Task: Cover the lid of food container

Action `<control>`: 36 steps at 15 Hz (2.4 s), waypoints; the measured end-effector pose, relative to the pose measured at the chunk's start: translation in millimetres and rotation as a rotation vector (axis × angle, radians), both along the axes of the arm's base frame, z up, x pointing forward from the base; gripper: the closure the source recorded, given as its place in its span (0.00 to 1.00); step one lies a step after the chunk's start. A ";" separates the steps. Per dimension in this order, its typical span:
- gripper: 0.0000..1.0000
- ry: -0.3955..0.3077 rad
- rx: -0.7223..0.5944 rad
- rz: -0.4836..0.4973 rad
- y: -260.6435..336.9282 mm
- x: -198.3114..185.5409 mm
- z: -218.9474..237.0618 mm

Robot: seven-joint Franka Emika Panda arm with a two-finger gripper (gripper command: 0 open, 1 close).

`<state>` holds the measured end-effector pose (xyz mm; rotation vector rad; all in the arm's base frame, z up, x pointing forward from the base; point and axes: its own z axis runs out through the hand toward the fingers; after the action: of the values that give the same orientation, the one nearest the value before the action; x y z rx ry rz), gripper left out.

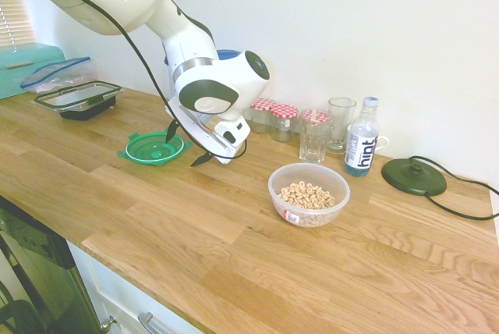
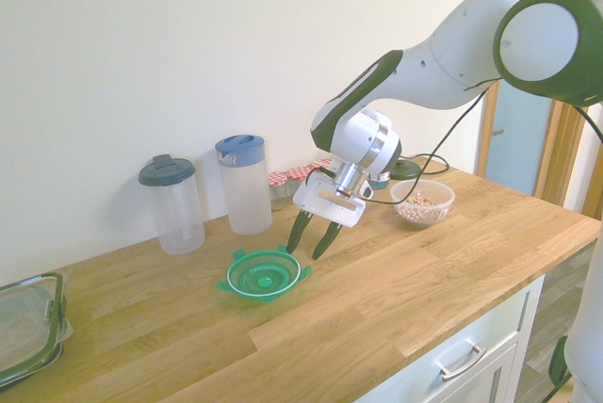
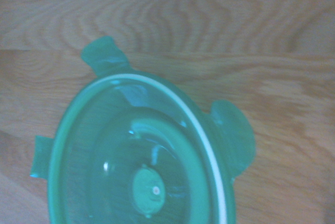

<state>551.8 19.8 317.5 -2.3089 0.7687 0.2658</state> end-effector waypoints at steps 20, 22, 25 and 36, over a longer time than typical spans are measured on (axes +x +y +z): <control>1.00 0.062 0.228 -0.017 42.4 9.5 -33.1; 1.00 0.069 0.229 -0.021 43.0 9.2 -33.5; 1.00 0.080 0.231 -0.026 42.8 8.5 -36.0; 1.00 0.095 0.195 -0.021 45.3 6.7 -43.1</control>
<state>558.4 65.1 274.4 -2.1158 0.7774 0.4254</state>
